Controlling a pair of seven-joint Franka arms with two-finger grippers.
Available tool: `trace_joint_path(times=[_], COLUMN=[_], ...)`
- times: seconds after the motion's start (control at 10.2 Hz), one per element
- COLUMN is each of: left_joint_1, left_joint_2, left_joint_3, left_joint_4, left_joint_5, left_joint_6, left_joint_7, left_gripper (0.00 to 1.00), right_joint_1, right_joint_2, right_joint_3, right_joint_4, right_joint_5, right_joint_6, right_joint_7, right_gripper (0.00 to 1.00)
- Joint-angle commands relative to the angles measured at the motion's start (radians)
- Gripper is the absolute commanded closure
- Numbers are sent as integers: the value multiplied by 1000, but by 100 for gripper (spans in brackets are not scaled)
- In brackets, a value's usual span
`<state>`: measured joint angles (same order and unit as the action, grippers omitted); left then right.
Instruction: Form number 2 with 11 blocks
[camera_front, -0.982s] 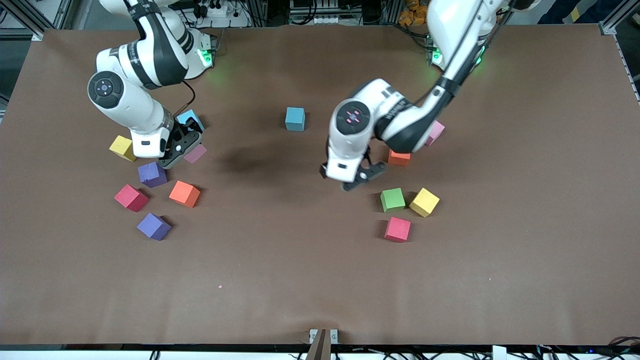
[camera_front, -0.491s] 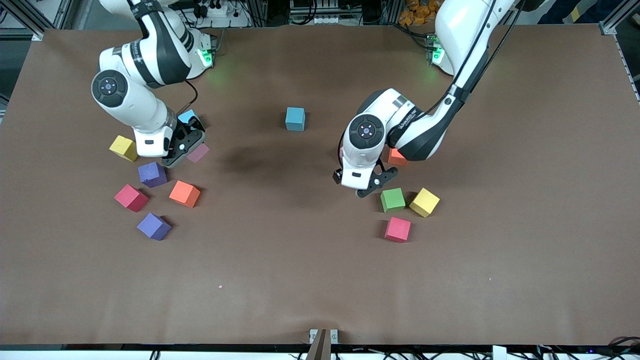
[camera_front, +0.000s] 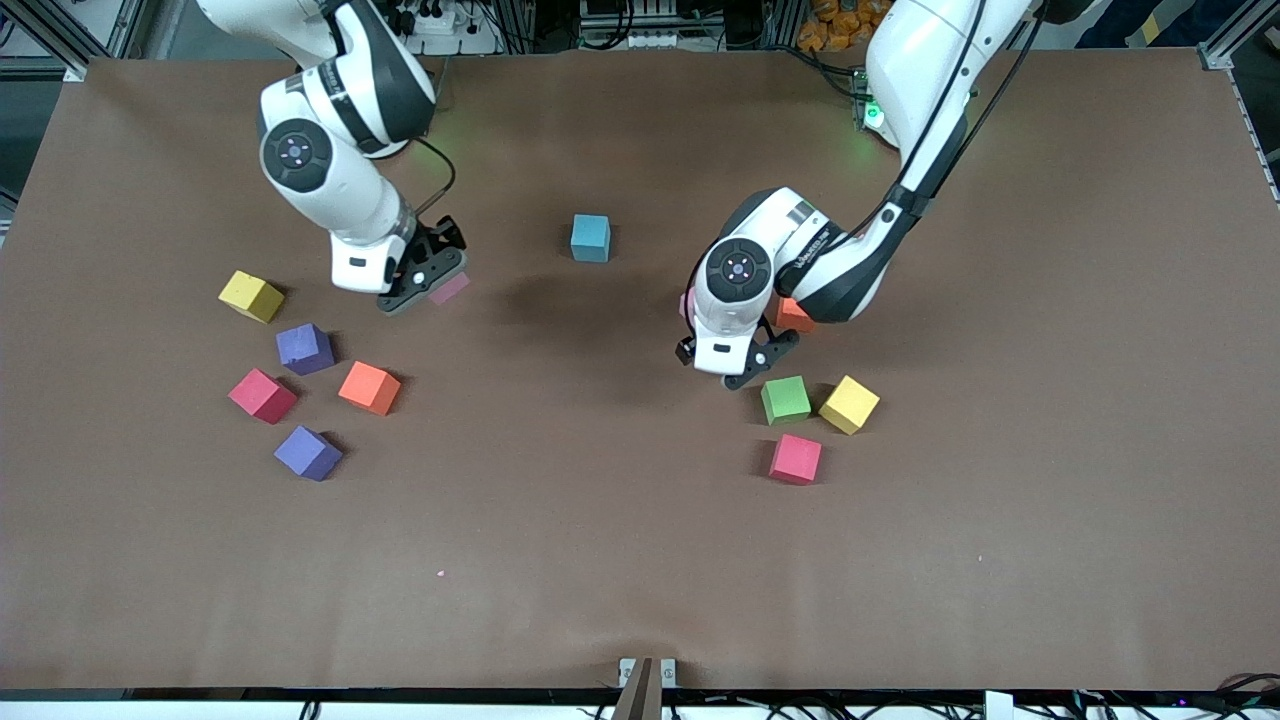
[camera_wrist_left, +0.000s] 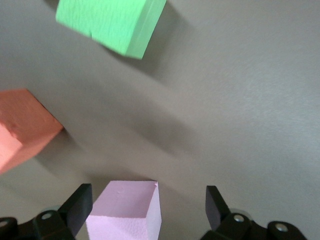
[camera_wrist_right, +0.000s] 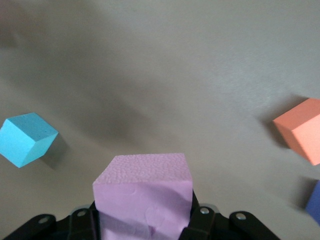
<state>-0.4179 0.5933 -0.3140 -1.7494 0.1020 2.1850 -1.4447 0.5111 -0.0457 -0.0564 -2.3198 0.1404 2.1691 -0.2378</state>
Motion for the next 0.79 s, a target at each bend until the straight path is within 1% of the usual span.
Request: trace_joint_path(times=[0.0,0.1,0.29,0.49,0.69], left_joint_1=[-2,-8,-30,-35,-48], left_joint_2=[-26,-27,-23,-20,-17], left_joint_3=[-14,-16,-14,-16,-16], left_joint_4=[-57,-67,-79,-85,-126], left_joint_5=[21,19,21,22,25], left_joint_6=[33,33,33,41,71], left_joint_7=[-156,-192,-259,-287,-287], left_gripper=[0,0,0,0,0], right_joint_1=[70,89,102,112,188], right_joint_2=[6,3,4,-2,-8], right_joint_3=[-5,-5,-5,-5,-3], right_joint_4=[-16,-20,-29,-33,-50], right_joint_5=[19,18,8,-8,-39], right_joint_6=[25,18,26,21,15], right_joint_7=[0,-41,-215,-345,-386], right_gripper=[64,63,63,63,64])
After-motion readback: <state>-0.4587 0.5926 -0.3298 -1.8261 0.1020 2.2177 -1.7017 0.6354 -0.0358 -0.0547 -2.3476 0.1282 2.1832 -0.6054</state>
